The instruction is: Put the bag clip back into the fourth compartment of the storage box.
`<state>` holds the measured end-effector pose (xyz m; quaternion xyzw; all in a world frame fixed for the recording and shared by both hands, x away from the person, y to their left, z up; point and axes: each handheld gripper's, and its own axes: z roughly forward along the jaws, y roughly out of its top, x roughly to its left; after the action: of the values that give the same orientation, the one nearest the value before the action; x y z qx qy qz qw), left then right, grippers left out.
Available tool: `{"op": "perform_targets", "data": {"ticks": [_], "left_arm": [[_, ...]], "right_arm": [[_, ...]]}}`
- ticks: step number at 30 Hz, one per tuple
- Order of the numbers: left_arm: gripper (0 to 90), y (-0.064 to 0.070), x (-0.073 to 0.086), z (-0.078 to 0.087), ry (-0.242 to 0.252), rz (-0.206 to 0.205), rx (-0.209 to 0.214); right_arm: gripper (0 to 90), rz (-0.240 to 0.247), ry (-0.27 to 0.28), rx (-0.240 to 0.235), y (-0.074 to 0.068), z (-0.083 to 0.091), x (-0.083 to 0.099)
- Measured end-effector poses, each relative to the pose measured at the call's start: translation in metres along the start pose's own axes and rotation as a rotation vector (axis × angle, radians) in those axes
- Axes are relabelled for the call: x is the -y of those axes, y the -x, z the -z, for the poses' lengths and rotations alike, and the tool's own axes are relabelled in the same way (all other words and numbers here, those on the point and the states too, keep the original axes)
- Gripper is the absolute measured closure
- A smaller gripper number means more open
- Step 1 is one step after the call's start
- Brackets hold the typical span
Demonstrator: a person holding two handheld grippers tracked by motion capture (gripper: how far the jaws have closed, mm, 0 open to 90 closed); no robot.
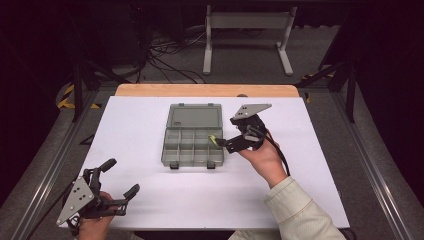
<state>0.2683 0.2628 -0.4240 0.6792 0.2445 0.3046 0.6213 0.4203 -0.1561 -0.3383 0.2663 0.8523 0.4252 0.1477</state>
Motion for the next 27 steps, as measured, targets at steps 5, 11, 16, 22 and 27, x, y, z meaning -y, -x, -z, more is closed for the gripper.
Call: {"op": "perform_targets", "data": {"ticks": [5,11,16,22,27], "left_arm": [[1.8,0.000,0.000,0.000,0.000,0.000,0.001],[1.8,0.000,0.000,0.000,0.000,0.001,0.000],[1.8,0.000,0.000,0.000,0.000,0.000,-0.002],[1.8,0.001,0.000,0.000,0.003,0.006,-0.003],[1.8,0.001,0.000,0.000,-0.001,0.001,-0.003]], "right_arm": [[8.5,0.016,0.009,0.007,-0.004,0.012,0.002],[6.1,0.020,0.025,0.013,-0.006,0.027,0.007],[4.1,0.028,0.049,0.029,-0.009,0.039,0.014],[1.5,0.028,0.110,0.055,-0.010,0.057,0.032],[0.5,0.016,0.139,0.072,-0.009,0.072,0.051]]}}
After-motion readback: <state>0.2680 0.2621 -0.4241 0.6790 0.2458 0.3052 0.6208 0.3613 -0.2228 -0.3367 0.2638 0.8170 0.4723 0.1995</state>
